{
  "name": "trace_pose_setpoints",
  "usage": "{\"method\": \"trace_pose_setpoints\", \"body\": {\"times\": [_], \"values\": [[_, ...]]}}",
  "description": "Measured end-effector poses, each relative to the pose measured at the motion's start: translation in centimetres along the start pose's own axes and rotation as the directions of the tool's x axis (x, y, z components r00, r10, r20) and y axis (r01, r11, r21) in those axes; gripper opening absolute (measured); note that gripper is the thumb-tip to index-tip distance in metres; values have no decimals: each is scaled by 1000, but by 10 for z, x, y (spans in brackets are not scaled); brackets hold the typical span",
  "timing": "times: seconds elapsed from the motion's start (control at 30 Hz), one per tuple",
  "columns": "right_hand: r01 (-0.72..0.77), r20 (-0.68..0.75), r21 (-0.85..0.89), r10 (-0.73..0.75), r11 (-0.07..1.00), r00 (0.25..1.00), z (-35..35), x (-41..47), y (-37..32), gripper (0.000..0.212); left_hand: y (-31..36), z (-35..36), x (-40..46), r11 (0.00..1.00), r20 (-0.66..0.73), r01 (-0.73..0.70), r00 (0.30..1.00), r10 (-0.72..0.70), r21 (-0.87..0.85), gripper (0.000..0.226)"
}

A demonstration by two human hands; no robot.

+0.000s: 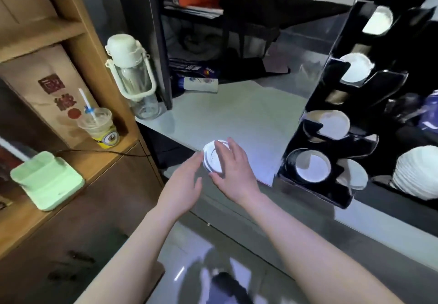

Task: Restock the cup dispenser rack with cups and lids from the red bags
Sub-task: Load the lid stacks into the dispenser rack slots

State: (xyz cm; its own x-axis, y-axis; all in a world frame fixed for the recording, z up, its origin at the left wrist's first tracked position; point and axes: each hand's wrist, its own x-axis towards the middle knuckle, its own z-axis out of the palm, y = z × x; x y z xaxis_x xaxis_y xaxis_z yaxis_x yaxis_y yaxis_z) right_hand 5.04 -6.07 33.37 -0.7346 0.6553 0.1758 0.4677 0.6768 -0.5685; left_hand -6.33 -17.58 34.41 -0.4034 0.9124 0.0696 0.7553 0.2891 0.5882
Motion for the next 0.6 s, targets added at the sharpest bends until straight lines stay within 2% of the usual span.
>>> {"method": "trace_pose_setpoints", "body": {"times": [0.2, 0.43, 0.5, 0.6], "values": [[-252, -49, -96, 248, 963, 967, 19, 48, 44, 68, -16, 10, 66, 988, 141, -89, 987, 71, 123, 62], [-320, -33, -321, 327, 891, 944, 24, 67, 65, 62, -19, 4, 105, 978, 242, -177, 959, 147, 107, 63], [-361, -56, -298, 361, 884, 931, 22, 63, 57, 63, -22, -1, 109, 978, 252, -198, 952, 175, 71, 62], [-349, -93, -151, 338, 925, 936, 18, 47, 35, 57, -27, -10, 105, 965, 221, -262, 943, 250, 28, 60]]}}
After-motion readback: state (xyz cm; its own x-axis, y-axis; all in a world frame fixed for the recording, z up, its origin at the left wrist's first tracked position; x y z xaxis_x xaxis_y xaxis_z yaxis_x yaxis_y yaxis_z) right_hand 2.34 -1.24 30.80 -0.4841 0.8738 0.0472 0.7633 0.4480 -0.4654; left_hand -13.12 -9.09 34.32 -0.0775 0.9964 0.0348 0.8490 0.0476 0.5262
